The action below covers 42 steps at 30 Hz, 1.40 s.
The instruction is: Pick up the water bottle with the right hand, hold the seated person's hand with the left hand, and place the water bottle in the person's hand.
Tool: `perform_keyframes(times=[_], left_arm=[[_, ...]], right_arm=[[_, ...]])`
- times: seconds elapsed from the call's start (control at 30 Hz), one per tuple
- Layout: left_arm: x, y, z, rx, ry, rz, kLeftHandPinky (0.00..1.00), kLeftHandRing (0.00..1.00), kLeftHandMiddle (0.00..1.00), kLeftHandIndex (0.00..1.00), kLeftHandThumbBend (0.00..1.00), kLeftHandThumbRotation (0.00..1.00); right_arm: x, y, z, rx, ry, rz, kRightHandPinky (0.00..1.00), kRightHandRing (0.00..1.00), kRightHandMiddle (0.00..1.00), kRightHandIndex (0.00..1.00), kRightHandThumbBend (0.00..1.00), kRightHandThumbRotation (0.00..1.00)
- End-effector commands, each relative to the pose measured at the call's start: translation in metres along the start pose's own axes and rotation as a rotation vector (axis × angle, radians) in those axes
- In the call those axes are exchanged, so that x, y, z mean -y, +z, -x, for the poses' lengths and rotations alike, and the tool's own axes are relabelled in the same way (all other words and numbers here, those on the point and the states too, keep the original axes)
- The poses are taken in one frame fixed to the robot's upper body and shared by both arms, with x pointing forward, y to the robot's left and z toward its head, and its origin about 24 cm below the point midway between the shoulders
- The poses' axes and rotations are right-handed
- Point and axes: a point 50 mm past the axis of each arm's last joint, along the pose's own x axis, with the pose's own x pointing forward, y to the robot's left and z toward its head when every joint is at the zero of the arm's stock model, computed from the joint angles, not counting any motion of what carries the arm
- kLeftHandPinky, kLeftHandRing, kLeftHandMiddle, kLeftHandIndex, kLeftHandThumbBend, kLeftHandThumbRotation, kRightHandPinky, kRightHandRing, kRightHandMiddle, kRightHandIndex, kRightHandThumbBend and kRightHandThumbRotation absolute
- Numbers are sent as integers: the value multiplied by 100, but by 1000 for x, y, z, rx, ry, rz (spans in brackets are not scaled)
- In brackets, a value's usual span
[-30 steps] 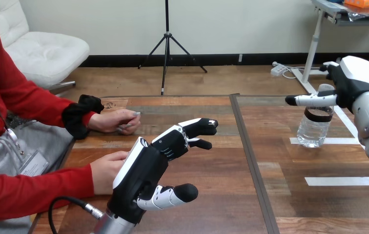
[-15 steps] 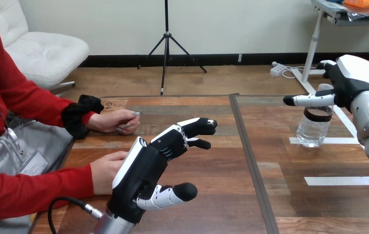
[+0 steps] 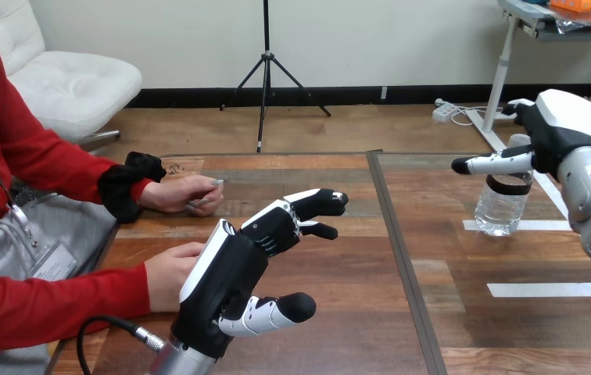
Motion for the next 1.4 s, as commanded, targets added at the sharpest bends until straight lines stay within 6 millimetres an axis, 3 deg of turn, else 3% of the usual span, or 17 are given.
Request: perform_keyframes(times=[0.0,0.27,0.8,1.37], left_arm=[[-5,9,-10,76,10,-32,70,81,82,78,92,67],[-7,10,-8,75,19,-44,69,80,81,78,91,68],[-11,12,-6,82,20,-41,67,80,82,78,89,67],[-13,15,-6,107,21,-42,65,78,81,78,87,65]], right_arm=[[26,30,-7,79,-65,-1,60,83,85,87,100,57],[21,29,-6,81,-62,-32,61,76,80,83,100,51],[12,25,-5,85,-47,-44,51,60,65,70,100,37],[1,17,-3,55,-1,-62,49,56,59,64,98,20]])
